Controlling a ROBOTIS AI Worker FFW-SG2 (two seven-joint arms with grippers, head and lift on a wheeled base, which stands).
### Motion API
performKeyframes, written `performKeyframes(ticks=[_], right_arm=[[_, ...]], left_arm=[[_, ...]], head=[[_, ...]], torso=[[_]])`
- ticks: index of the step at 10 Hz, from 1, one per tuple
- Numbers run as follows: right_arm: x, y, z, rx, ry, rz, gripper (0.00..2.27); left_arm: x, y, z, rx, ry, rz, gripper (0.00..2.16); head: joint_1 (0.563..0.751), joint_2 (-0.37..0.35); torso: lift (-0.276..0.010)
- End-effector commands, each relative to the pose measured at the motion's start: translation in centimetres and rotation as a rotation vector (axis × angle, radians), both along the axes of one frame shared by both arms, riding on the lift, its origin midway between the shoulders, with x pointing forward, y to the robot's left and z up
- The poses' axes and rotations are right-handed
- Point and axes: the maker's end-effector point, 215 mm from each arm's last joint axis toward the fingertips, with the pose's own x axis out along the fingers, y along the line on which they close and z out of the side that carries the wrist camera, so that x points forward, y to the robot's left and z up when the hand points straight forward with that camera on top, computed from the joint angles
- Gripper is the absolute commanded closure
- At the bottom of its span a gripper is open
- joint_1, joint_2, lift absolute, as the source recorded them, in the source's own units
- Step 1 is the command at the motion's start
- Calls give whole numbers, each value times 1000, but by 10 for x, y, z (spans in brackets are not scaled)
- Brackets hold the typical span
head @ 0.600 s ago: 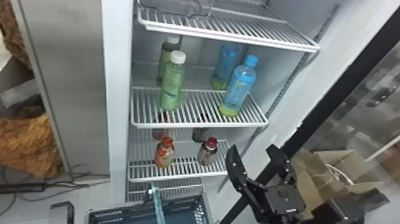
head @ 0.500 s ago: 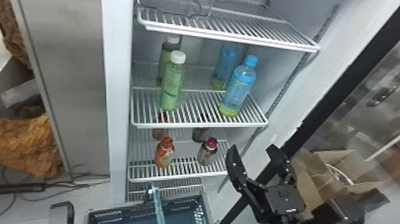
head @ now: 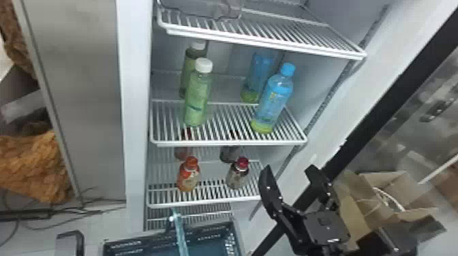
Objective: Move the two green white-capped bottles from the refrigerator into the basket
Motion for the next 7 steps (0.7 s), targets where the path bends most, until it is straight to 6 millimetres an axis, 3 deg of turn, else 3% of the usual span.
performKeyframes(ticks=[1, 7], right_arm=[[2, 0, -2, 2, -1, -1, 107], [32, 6, -18, 7, -15, 18, 105]], left_arm=[[-1, 0, 0, 0, 2, 0, 1165], [0, 1, 1, -2, 0, 5, 1165]], head=[[695, -350], [695, -350]], torso=[[-4], [-4]])
